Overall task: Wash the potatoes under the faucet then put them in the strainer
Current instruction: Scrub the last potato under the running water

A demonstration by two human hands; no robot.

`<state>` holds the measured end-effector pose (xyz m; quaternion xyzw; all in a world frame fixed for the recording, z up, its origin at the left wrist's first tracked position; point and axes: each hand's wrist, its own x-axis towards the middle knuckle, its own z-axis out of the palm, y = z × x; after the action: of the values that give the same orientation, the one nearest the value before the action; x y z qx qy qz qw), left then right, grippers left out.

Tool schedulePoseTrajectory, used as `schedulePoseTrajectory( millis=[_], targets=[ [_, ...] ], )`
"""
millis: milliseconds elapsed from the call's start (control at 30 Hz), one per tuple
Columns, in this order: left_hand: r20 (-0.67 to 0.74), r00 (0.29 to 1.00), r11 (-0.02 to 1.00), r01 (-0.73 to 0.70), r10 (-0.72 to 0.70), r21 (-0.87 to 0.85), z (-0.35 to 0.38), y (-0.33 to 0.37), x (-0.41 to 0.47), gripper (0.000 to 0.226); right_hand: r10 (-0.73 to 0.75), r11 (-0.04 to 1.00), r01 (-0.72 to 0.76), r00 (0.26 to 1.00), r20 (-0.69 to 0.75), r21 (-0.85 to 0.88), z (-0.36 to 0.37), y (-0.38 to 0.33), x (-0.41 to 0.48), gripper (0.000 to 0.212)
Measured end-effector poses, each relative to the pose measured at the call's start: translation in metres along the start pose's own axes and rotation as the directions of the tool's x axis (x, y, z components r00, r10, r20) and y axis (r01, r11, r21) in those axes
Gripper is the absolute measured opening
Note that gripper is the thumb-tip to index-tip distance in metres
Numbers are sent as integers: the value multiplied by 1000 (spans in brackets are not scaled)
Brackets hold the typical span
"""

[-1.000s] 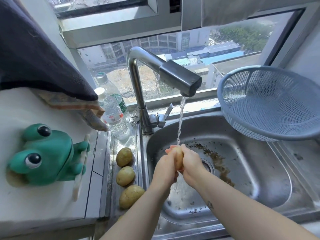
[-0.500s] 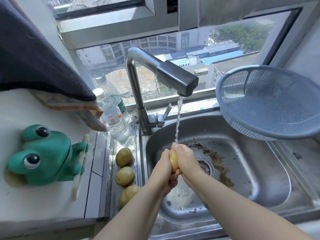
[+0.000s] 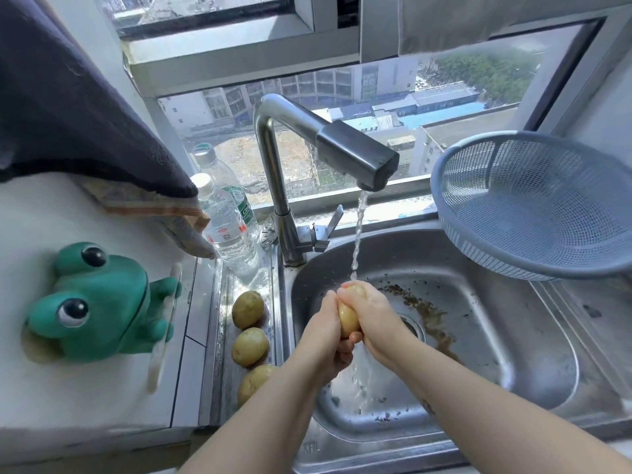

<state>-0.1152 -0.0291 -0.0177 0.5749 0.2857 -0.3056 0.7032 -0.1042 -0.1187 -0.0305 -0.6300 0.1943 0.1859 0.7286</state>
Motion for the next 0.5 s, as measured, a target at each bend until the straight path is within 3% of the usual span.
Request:
schedulePoseTrajectory(
  millis=[100,167,300,400,500],
  targets=[
    [-40,992,985,-110,116,133,3,-5,0,55,25,1000,-23,992,-127,14,5,1,4,24],
    [-43,992,979,-112,121,173,0,-7,1,56,86,994,-75,985,-146,83,6,-1,3,34],
    [-43,999,998,-7,10,63,-8,-1,2,52,112,932,-121,993,44,342,1,-3,-2,31],
    [15,998,998,68,-68,6,-9,4,4,56,42,963,-67,994,102,262,-1,3,-1,17],
    [-5,1000,999,19,-18,46,-3,4,1,54,19,993,-16,999,-31,113,4,4,5,10]
  ],
)
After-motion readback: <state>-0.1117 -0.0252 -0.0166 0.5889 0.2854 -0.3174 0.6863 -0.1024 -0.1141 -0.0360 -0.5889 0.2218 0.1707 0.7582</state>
